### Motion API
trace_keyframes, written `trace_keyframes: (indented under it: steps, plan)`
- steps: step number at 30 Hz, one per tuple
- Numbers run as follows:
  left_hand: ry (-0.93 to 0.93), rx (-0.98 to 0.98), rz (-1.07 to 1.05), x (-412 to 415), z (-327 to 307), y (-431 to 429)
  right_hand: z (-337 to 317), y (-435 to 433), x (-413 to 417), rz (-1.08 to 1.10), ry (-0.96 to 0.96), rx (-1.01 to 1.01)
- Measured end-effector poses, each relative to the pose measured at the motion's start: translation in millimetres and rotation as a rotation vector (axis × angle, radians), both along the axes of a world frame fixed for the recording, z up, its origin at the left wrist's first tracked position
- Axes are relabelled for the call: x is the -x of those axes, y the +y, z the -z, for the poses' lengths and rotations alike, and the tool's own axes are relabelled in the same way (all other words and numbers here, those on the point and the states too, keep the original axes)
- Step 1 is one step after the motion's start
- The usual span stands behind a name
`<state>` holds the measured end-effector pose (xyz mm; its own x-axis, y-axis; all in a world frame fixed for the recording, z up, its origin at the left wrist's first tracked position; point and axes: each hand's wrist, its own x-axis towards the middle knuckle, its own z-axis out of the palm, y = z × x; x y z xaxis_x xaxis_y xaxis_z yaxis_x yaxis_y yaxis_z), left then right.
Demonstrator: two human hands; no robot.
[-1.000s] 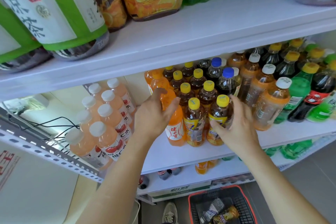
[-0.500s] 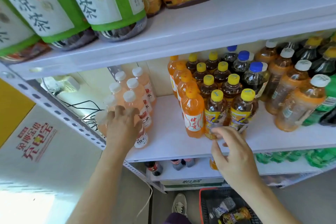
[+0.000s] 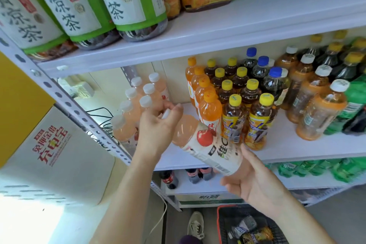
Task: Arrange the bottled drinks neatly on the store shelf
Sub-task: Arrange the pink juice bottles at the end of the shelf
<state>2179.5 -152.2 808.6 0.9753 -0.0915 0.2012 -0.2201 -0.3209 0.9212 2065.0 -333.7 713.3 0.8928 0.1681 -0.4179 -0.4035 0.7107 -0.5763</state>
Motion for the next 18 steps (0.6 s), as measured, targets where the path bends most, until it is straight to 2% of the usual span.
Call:
trace_keyframes:
  steps: [3,5,8,11,13,15,18]
  plan:
    - [0.17,0.175,0.087,5,1,-4,-13,-4,10,0.113,-0.017,0.075]
    - [0.256,0.229,0.209,9,2,-1,-22,-10,17,0.078,-0.002,0.121]
    - [0.278,0.254,0.339,13,2,5,-24,-19,28,-0.002,0.022,0.07]
    - [0.203,0.232,0.246,15,-3,3,-30,-18,29,-0.028,-0.028,0.009]
    - [0.156,0.235,0.199,14,-7,-1,-38,-15,22,-0.014,-0.089,0.052]
    - [0.148,0.206,0.138,11,-9,-2,-43,-14,18,0.011,-0.181,0.191]
    - [0.191,0.153,0.099,2,-9,7,-46,-15,27,-0.004,-0.394,0.152]
